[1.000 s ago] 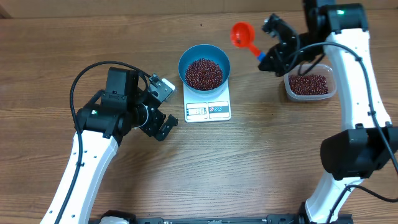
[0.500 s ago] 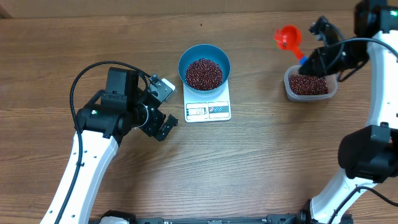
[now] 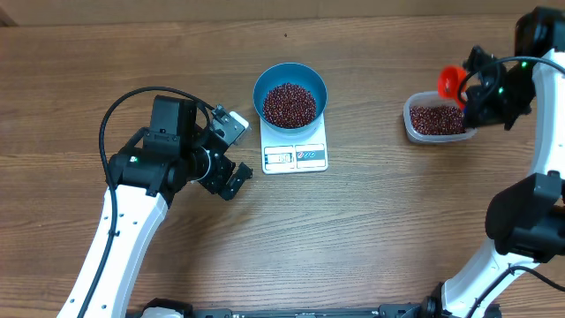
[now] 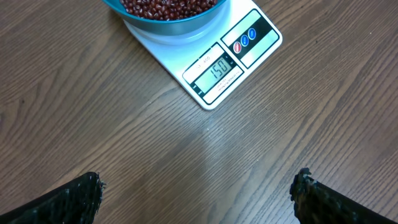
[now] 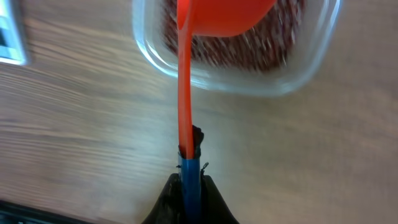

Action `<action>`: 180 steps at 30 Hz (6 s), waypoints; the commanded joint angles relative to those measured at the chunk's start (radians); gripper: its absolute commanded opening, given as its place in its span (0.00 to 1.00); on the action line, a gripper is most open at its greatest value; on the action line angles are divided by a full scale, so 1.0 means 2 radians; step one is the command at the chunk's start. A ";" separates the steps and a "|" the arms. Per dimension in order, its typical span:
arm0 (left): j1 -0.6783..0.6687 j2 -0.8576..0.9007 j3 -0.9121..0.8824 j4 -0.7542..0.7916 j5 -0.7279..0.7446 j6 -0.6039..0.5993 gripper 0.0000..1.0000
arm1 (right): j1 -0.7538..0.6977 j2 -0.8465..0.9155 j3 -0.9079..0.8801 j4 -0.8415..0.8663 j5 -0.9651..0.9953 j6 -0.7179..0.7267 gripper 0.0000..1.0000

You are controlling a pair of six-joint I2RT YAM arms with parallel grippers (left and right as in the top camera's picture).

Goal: Scoop item into bowl and weigh 150g on scale

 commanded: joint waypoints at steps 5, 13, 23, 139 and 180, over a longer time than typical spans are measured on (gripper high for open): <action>0.004 0.001 0.002 -0.001 -0.003 0.004 1.00 | 0.018 -0.014 -0.052 0.019 0.120 0.074 0.04; 0.004 0.001 0.002 -0.001 -0.003 0.004 1.00 | 0.088 -0.014 -0.052 0.029 0.223 0.122 0.04; 0.004 0.001 0.002 -0.001 -0.003 0.004 1.00 | 0.134 -0.014 -0.052 -0.001 0.360 0.202 0.04; 0.004 0.001 0.002 -0.001 -0.003 0.004 1.00 | -0.075 0.007 -0.225 0.176 -0.291 0.267 1.00; 0.004 0.001 0.002 -0.001 -0.003 0.004 0.99 | -0.081 -0.227 -0.126 0.129 -0.291 0.284 1.00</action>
